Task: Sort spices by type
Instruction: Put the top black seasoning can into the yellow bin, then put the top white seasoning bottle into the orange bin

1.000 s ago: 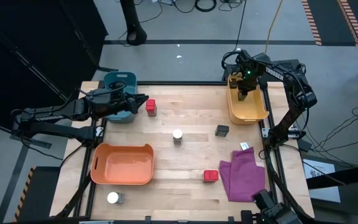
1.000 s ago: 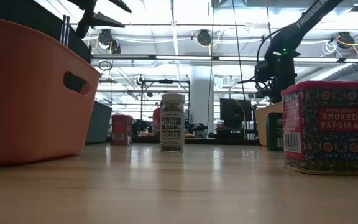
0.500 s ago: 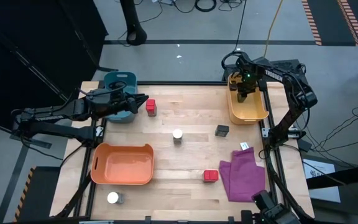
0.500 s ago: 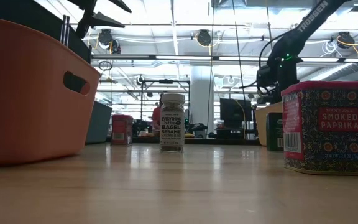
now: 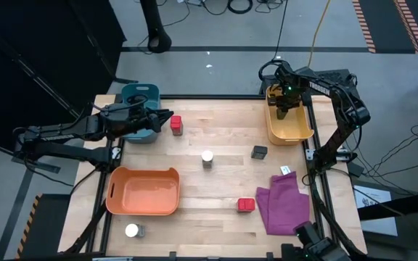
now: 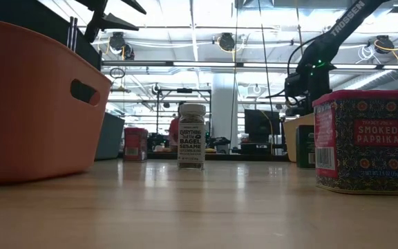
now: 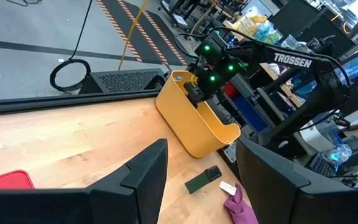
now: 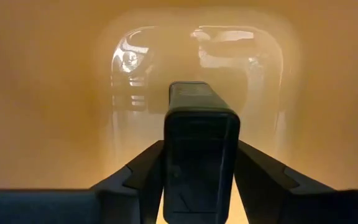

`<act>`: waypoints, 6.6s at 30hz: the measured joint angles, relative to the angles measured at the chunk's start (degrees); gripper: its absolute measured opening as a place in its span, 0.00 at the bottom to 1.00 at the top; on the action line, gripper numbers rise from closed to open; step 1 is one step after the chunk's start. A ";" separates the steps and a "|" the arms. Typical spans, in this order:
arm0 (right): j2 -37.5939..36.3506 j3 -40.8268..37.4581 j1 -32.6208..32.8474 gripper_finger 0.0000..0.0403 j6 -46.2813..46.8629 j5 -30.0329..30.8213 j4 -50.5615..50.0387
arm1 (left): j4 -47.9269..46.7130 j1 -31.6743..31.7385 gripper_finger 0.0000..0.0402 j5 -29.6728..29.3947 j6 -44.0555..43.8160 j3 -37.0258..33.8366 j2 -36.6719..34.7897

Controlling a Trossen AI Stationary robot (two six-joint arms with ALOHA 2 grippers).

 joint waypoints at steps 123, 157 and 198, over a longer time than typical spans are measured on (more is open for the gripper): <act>-32.57 5.29 31.08 0.00 7.57 8.73 4.31 | -20.79 -4.26 0.49 20.76 45.53 27.23 31.28; -32.57 5.27 32.59 0.00 6.03 8.79 0.97 | -5.53 -6.73 0.81 17.47 46.82 14.23 44.56; -32.57 5.27 32.57 0.00 6.14 9.29 0.84 | 6.63 -6.67 0.52 18.67 39.22 8.71 47.70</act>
